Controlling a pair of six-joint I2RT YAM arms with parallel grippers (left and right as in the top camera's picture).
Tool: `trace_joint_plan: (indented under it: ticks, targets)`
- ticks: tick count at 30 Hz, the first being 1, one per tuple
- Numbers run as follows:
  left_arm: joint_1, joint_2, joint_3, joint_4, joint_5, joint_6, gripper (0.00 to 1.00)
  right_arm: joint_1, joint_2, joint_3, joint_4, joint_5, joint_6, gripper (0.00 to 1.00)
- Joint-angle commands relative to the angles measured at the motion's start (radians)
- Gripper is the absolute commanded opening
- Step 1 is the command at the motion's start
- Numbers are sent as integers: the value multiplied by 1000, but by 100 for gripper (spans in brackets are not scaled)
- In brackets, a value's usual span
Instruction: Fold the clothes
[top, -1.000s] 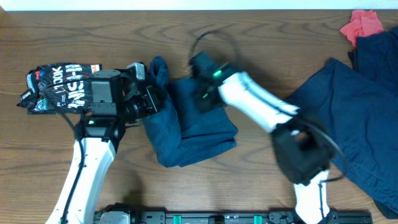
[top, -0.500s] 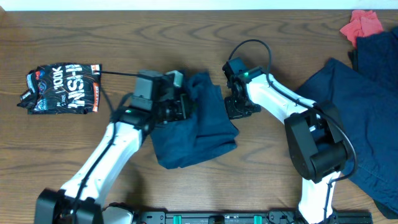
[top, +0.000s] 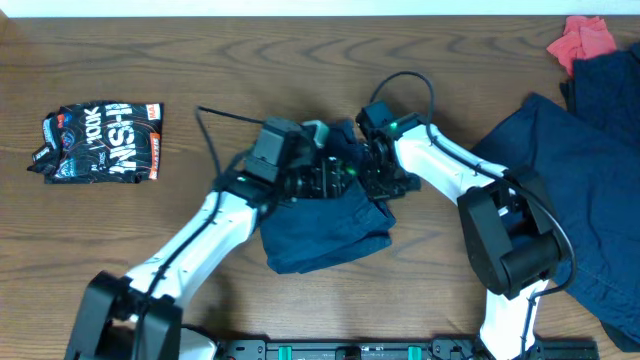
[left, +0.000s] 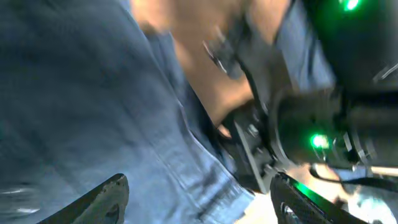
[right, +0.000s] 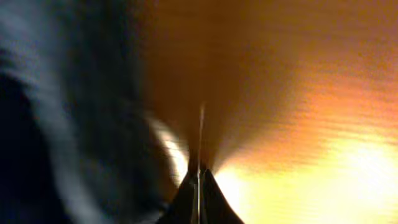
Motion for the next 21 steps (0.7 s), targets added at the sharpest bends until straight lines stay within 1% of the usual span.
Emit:
trace_joint_plan:
  ticks: [1,4,6,7,8,9,12,16,18,21]
  targets:
    - [87,-76,47,6,-115,39,74,-58,-73,47,-45,92,32,3]
    - [142,-82,47,37,-249,62,74,-82,-167,76,-61,66,31,4]
    - [163,-61,47,61,-321,103,75,-80,-230,78,-40,-15,-6,4]
    - [168,-40,47,74,-339,129,75,-71,-262,78,-16,-117,-69,5]
    - [173,-18,47,79,-338,148,75,-65,-272,78,-10,-163,-94,6]
    - [177,14,51,79,-337,161,74,-54,-283,78,-2,-255,-134,7]
    - [189,121,65,84,-338,170,75,-20,-283,72,0,-378,-153,7]
    - [201,266,108,80,-338,174,76,51,-257,23,27,-373,-150,8]
    - [208,314,124,50,-338,174,76,81,-235,-5,43,-372,-144,8]
    - [221,348,125,-24,-338,173,75,122,-190,-66,72,-336,-96,8]
